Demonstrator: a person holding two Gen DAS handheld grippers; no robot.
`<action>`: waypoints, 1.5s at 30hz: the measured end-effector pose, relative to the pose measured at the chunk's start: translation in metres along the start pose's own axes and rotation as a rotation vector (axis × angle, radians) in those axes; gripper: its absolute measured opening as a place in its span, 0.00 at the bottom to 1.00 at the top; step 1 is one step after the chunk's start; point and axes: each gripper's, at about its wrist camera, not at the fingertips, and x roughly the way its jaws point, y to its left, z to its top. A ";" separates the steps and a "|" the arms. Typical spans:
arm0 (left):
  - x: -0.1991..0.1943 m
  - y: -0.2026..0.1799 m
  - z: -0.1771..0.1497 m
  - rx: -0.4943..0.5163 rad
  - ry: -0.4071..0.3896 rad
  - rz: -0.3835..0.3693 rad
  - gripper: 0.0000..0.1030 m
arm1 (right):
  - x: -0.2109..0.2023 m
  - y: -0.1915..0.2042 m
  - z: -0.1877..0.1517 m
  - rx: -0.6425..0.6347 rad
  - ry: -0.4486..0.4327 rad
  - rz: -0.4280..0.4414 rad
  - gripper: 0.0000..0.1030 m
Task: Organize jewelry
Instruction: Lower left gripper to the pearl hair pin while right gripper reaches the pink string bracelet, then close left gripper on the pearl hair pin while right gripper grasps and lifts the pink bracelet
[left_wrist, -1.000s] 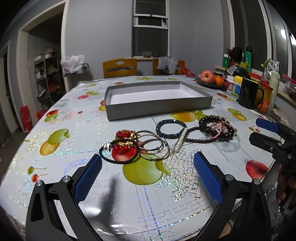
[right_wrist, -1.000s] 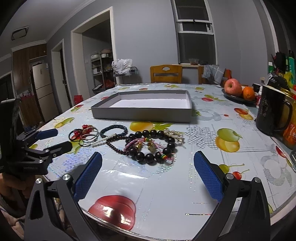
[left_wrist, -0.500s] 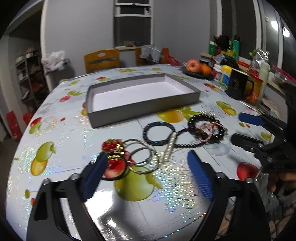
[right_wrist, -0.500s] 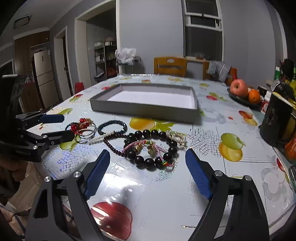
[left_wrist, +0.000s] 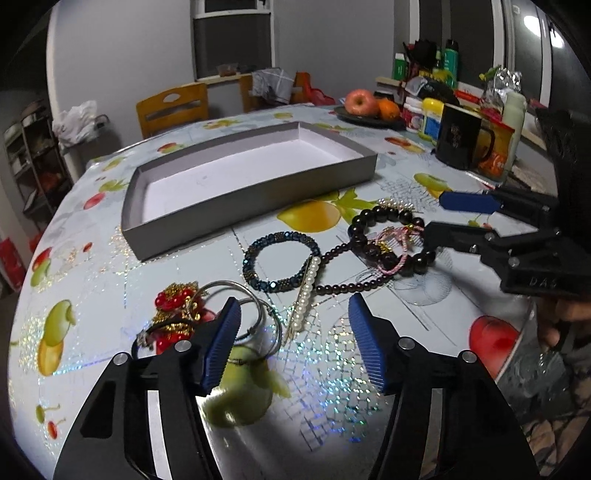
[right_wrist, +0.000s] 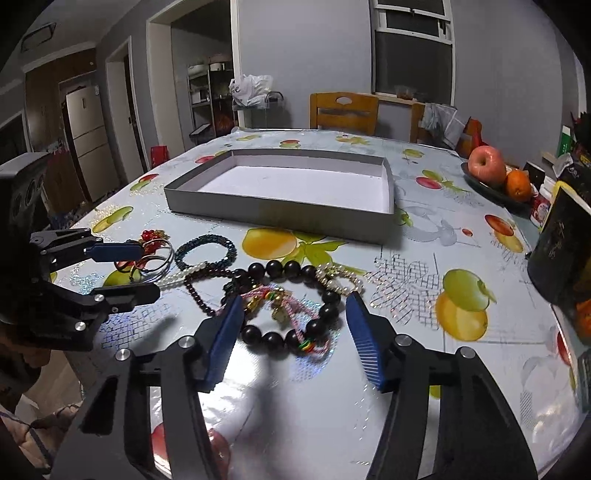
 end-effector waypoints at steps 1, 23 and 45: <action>0.003 0.001 0.002 0.001 0.011 -0.001 0.54 | 0.001 -0.001 0.001 -0.003 0.004 0.003 0.51; 0.021 -0.008 0.009 0.085 0.070 -0.012 0.08 | 0.011 0.001 0.001 -0.039 0.077 0.042 0.37; -0.010 0.010 0.013 0.049 -0.006 -0.014 0.08 | -0.010 0.004 0.025 -0.022 0.017 0.125 0.02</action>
